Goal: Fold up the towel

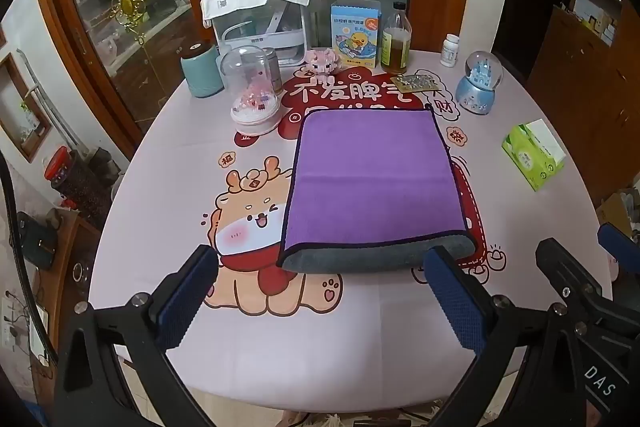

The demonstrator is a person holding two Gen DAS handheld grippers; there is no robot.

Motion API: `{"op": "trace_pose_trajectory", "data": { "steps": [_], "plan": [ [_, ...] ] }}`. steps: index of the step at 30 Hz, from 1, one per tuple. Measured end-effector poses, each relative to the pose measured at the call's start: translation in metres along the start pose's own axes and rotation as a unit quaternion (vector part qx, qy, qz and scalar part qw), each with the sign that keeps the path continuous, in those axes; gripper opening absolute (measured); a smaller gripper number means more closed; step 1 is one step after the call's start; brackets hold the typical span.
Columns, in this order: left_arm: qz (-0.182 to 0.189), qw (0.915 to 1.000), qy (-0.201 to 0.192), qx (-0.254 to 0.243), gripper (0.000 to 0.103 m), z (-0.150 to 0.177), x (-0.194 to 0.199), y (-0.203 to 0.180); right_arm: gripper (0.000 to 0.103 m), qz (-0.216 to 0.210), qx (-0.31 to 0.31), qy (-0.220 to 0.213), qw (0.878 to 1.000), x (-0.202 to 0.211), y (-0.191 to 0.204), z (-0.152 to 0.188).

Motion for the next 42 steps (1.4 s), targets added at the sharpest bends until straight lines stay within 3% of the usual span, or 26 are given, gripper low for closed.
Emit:
{"op": "trace_pose_trajectory", "data": {
  "steps": [42],
  "plan": [
    [0.005,1.0000,-0.002,0.003,0.102,-0.0034,0.0041,0.0012,0.087,0.001,0.002,-0.009,1.000,0.0059,0.0040,-0.0017]
  ]
}}
Point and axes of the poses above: each gripper's, at about its wrist camera, not at the fingertips, and x roughly against the way its jaws point, y to its left, z to its underside, the point moved 3 cm from there along -x, roughly the way its jaws point, and after that the axes turned 10 degrees about x, right-handed, at the moved point
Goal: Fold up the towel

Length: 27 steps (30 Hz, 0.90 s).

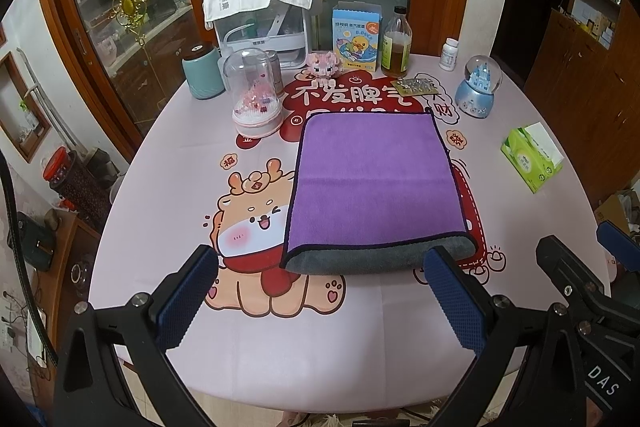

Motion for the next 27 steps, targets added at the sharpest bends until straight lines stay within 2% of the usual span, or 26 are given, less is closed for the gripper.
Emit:
{"op": "trace_pose_trajectory", "data": {
  "steps": [14,19,27],
  "plan": [
    [0.001,1.0000,-0.001,0.000,0.102,0.001,0.000,0.000,0.087,-0.001,-0.001,-0.002,1.000,0.000,0.000,0.004],
    [0.002,1.0000,-0.001,0.000,0.102,-0.002,0.000,0.002,0.087,-0.001,0.001,-0.004,1.000,0.001,0.008,-0.011],
    [0.002,1.0000,0.001,0.000,0.102,-0.005,0.001,0.004,0.087,-0.002,0.000,-0.006,1.000,0.001,0.008,-0.009]
  ]
}}
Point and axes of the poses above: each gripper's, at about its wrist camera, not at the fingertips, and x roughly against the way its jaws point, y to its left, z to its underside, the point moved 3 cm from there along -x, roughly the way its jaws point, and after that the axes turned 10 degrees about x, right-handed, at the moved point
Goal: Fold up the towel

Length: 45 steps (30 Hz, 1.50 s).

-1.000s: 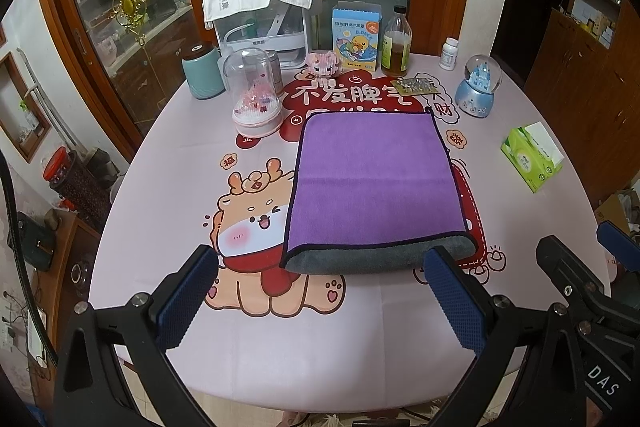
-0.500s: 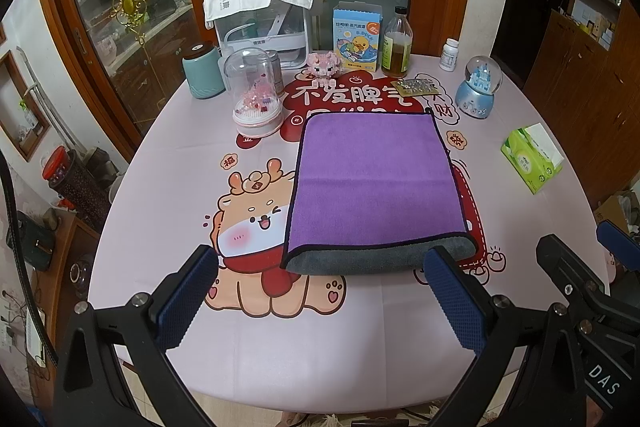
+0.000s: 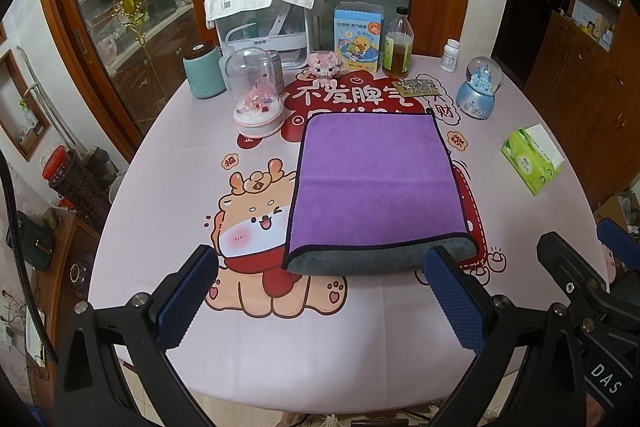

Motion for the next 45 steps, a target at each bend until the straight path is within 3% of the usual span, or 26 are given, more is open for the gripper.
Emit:
{"op": "trace_pose_trajectory", "data": {
  "steps": [45],
  "plan": [
    [0.012,0.9997,-0.020,0.005,0.102,-0.011,0.001,0.007,0.087,0.000,0.000,-0.026,1.000,-0.002,-0.001,-0.003]
  ]
}}
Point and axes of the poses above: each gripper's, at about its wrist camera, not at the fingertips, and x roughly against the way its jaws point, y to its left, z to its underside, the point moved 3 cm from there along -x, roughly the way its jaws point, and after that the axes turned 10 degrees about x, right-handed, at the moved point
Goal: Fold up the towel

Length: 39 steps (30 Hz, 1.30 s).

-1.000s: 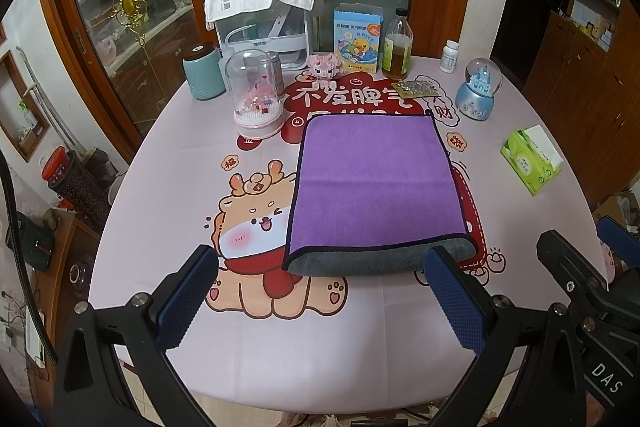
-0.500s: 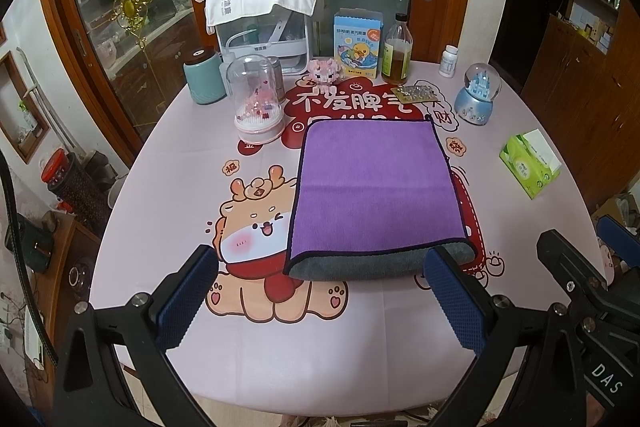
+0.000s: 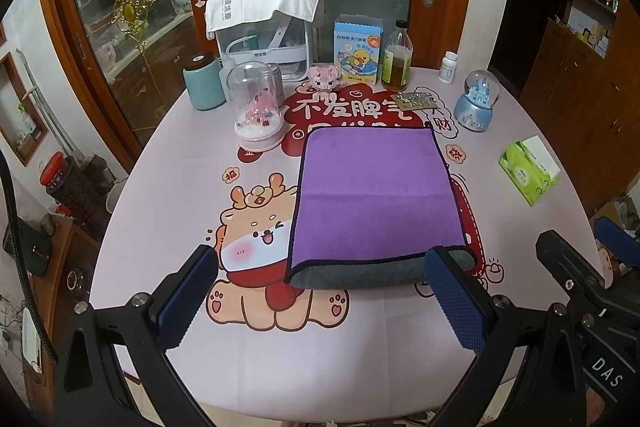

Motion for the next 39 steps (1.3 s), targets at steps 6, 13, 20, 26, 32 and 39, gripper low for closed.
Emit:
{"op": "trace_pose_trajectory", "data": {
  "steps": [6,13,20,26,32,39],
  "plan": [
    [0.006,1.0000,-0.001,0.005,0.102,-0.007,-0.006,0.005,0.087,0.004,-0.005,-0.004,1.000,-0.004,-0.004,-0.003],
    [0.011,0.9998,-0.014,-0.009,0.102,-0.015,-0.017,0.009,0.087,0.010,-0.001,-0.013,1.000,-0.015,-0.010,-0.007],
    [0.015,0.9994,0.008,-0.028,0.102,-0.017,-0.053,0.019,0.087,0.016,0.004,-0.006,1.000,-0.045,-0.027,-0.007],
    [0.031,0.9985,0.026,-0.037,0.100,-0.017,-0.098,0.038,0.080,-0.001,0.051,-0.003,0.999,-0.082,-0.031,0.000],
    [0.034,0.9956,0.053,-0.069,0.087,-0.012,-0.144,0.050,0.070,-0.065,0.113,0.038,0.991,-0.135,-0.030,0.024],
    [0.084,0.9829,0.123,-0.108,0.083,0.013,-0.196,0.053,0.054,-0.134,0.157,0.109,0.972,-0.187,-0.036,0.055]
  ]
}}
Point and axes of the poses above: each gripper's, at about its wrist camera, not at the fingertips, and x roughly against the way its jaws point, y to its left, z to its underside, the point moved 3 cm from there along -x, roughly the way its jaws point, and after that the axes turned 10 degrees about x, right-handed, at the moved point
